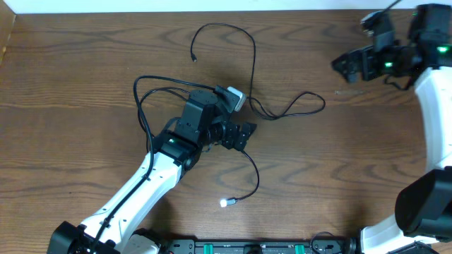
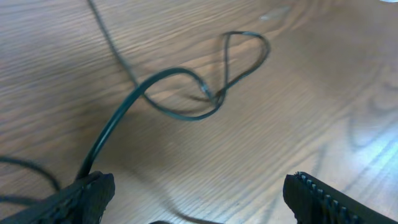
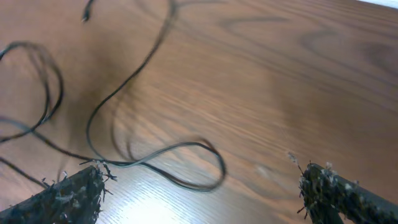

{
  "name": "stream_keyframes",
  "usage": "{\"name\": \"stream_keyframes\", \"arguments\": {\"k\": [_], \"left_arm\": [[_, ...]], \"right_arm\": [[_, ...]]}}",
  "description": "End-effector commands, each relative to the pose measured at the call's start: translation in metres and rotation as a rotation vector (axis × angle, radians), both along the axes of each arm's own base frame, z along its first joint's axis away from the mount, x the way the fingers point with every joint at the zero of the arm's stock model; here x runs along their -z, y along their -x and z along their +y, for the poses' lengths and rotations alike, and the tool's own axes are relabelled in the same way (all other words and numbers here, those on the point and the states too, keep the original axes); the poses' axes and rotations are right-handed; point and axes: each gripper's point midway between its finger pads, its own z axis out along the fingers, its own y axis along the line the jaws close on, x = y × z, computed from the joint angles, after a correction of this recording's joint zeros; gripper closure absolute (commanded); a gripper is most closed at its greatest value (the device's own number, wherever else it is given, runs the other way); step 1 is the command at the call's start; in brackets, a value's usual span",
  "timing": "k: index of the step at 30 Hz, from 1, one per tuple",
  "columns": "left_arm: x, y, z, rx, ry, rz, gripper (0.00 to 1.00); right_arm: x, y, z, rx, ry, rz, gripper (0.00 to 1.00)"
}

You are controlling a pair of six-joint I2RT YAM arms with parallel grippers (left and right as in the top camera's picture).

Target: Untangle cables

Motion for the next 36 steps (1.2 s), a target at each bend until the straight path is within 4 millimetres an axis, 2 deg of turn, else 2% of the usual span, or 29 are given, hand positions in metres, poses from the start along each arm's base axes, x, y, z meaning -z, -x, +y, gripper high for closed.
{"name": "stream_keyframes", "arguments": {"k": [1, 5, 9, 12, 15, 17, 20, 23, 34, 36], "left_arm": [[0.006, -0.015, 0.023, -0.109, -0.076, -0.025, 0.08], [-0.004, -0.029, 0.050, -0.211, -0.055, -0.034, 0.08], [-0.028, -0.038, 0.084, -0.303, -0.031, -0.086, 0.08], [-0.052, -0.038, 0.108, -0.365, -0.012, -0.138, 0.08], [-0.063, -0.033, 0.126, -0.412, -0.009, -0.151, 0.08], [-0.062, -0.030, 0.138, -0.446, -0.022, -0.139, 0.08], [-0.052, -0.025, 0.170, -0.558, -0.104, -0.107, 0.08], [-0.043, -0.019, 0.192, -0.636, -0.170, -0.072, 0.08], [-0.036, -0.014, 0.216, -0.710, -0.208, -0.039, 0.08], [-0.034, -0.013, 0.222, -0.734, -0.235, -0.036, 0.08]], "right_arm": [[0.019, 0.007, 0.030, -0.109, 0.008, 0.008, 0.01], [0.037, 0.016, 0.056, -0.171, 0.008, 0.026, 0.01], [0.052, 0.026, 0.084, -0.269, 0.026, 0.014, 0.01], [0.057, 0.033, 0.108, -0.328, 0.019, 0.007, 0.01], [0.055, 0.038, 0.129, -0.383, -0.006, -0.010, 0.01], [0.054, 0.042, 0.143, -0.424, -0.013, -0.026, 0.01], [0.054, 0.053, 0.165, -0.513, 0.002, -0.050, 0.01], [0.055, 0.065, 0.185, -0.595, 0.017, -0.068, 0.02], [0.059, 0.118, 0.253, -0.879, 0.053, -0.137, 0.02], [0.059, 0.131, 0.267, -0.978, 0.075, -0.188, 0.03]]}}
